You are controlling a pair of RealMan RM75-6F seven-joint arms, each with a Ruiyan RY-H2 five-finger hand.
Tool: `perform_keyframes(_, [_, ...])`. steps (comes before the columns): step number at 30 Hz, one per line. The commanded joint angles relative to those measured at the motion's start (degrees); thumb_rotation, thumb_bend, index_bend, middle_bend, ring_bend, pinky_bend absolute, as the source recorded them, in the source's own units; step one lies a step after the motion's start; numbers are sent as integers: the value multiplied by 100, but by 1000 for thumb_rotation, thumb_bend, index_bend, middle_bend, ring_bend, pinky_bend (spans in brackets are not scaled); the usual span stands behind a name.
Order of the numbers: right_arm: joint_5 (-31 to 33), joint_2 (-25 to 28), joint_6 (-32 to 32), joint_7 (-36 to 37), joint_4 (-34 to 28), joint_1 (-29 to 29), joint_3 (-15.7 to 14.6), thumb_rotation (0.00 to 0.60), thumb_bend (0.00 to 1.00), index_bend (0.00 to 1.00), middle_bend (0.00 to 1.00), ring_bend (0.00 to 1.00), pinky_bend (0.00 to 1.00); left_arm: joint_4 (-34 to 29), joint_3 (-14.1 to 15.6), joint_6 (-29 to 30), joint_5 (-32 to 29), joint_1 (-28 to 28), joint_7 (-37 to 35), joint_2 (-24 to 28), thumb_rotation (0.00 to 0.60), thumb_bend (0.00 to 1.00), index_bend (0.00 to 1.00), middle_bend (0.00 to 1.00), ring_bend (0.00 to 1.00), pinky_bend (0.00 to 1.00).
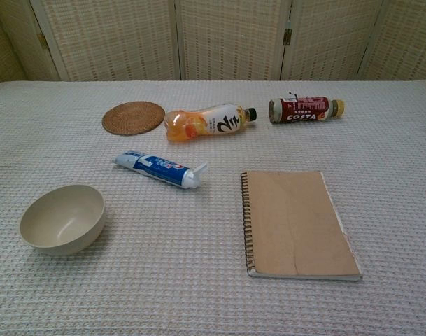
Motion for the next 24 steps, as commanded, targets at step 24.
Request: perform_keyframes(24, [-104,156,165,-143,-185,-68,65,600,219,101,60,62,0,-49,-535,-1307,333,-976,236,155,600,504,236,242,184,90])
